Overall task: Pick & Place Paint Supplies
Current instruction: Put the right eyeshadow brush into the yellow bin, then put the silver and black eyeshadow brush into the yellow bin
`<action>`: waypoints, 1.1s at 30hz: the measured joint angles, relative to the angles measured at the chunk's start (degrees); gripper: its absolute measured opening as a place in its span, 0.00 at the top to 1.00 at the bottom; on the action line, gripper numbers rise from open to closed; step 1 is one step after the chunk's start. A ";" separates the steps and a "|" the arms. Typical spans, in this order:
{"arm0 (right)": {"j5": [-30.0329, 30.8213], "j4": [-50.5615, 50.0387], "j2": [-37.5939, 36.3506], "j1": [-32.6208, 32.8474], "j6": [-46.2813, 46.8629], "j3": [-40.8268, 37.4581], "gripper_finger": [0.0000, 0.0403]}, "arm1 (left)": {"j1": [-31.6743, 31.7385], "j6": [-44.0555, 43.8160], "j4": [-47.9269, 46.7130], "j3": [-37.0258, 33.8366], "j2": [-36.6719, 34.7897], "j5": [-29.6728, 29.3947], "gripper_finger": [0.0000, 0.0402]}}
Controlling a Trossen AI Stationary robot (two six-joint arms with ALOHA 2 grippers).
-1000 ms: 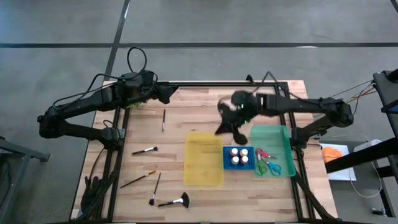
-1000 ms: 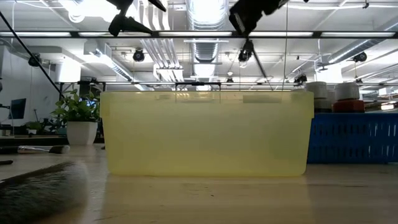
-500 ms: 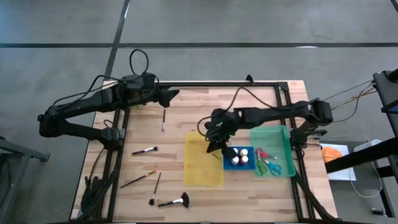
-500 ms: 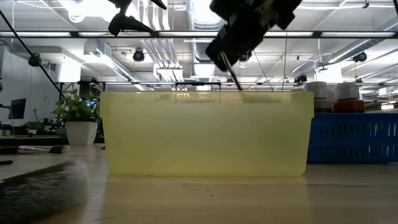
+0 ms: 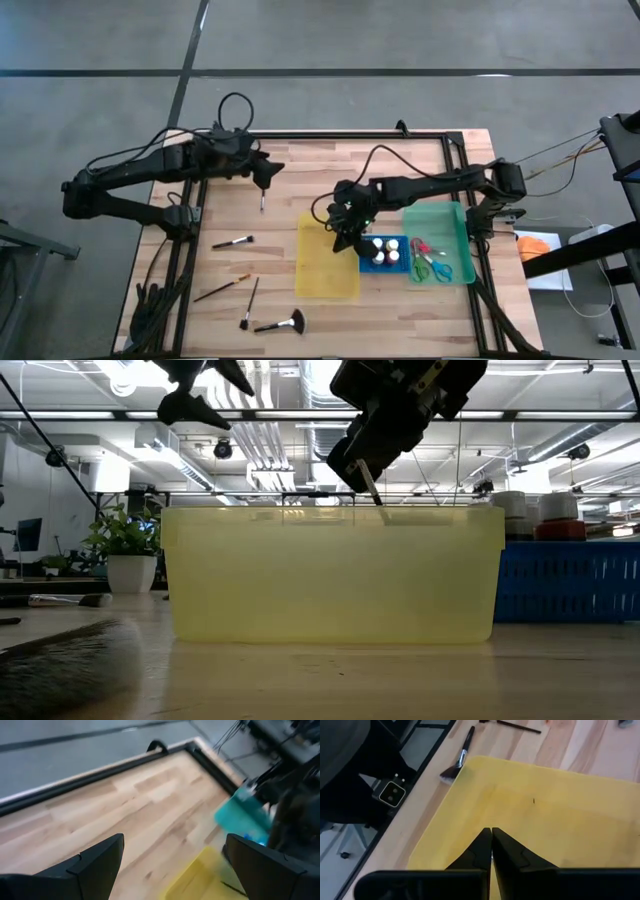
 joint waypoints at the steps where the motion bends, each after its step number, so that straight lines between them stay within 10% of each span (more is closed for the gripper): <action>1: 0.00 -0.06 -0.06 -0.02 0.08 0.00 0.98 | -0.10 0.00 -1.16 0.00 0.00 0.00 0.10; 18: 3.07 -0.55 -0.47 -0.69 -1.84 0.44 0.60 | -7.77 -20.28 -16.47 -5.81 2.84 0.13 0.25; 33: 3.62 -1.78 -2.83 -0.78 -1.91 0.41 0.55 | -11.97 -49.61 -2.91 -23.60 9.69 -1.46 0.36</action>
